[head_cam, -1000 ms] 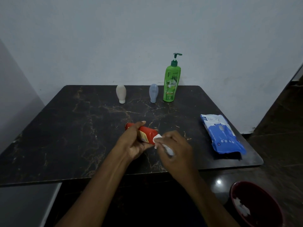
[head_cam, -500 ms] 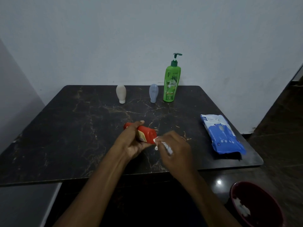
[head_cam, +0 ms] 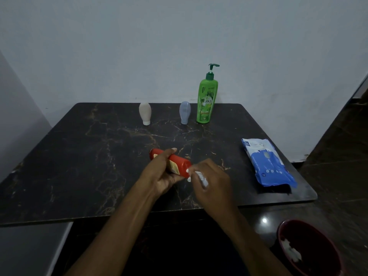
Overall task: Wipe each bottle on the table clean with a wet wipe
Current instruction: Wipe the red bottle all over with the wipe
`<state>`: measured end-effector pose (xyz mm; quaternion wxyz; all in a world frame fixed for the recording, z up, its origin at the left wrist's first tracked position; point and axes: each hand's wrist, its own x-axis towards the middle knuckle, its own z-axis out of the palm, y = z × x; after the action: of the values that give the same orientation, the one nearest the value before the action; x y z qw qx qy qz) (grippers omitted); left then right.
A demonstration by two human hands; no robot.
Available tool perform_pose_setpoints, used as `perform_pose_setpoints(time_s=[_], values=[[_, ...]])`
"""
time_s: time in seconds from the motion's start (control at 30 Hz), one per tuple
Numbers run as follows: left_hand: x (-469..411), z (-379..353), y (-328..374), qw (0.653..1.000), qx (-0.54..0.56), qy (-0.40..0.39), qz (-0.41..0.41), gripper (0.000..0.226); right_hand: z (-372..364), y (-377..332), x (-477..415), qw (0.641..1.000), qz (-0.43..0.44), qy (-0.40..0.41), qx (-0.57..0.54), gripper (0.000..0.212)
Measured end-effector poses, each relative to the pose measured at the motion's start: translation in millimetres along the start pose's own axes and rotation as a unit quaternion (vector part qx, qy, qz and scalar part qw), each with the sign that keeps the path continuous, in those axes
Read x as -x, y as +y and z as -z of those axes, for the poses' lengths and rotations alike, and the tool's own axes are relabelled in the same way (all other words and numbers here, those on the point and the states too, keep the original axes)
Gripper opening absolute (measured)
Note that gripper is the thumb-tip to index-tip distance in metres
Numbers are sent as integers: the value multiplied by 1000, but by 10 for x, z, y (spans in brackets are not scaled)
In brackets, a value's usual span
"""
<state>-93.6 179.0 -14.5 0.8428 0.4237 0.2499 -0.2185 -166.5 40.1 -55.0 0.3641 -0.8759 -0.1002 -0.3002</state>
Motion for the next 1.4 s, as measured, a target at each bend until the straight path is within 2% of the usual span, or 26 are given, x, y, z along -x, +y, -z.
perform_pose_setpoints(time_s=[0.13,0.33,0.4,0.5,0.6,0.63,0.7,0.77,0.83,1.03,1.13,1.2,1.4], values=[[24,-54,-51,1000,-26,-10,-1,31,31,-50,-128,999,-26,25,-10,9],[45,-64,-59,999,-35,-8,6,28,35,-51,-101,998,-41,34,-31,13],[-1,-40,-85,999,-42,-12,7,39,31,-56,-110,997,-40,47,-40,12],[-63,-8,-109,999,-40,-27,-16,79,40,-56,-163,992,-47,98,-67,11],[-47,11,-22,994,-74,-10,-82,118,93,-6,-199,978,-94,122,-141,16],[-7,2,20,990,-95,-2,-105,121,109,31,-204,970,-119,121,-171,18],[31,-14,111,979,-135,19,-151,108,121,129,-217,955,-175,108,-212,21],[17,-22,192,962,-174,30,-210,85,118,222,-241,941,-217,104,-237,22],[-33,-23,269,935,-216,51,-278,73,108,301,-260,935,-238,102,-243,22],[-270,-75,458,830,-326,129,-433,80,-69,537,-347,926,-281,62,-245,23],[-466,-148,538,789,-365,145,-473,86,-229,667,-515,916,-282,64,-277,26],[-644,-220,585,775,-383,151,-480,93,-361,804,-662,908,-285,71,-298,30],[-1189,-462,714,741,-425,183,-487,76,-711,1242,-1067,903,-302,40,-302,22]])
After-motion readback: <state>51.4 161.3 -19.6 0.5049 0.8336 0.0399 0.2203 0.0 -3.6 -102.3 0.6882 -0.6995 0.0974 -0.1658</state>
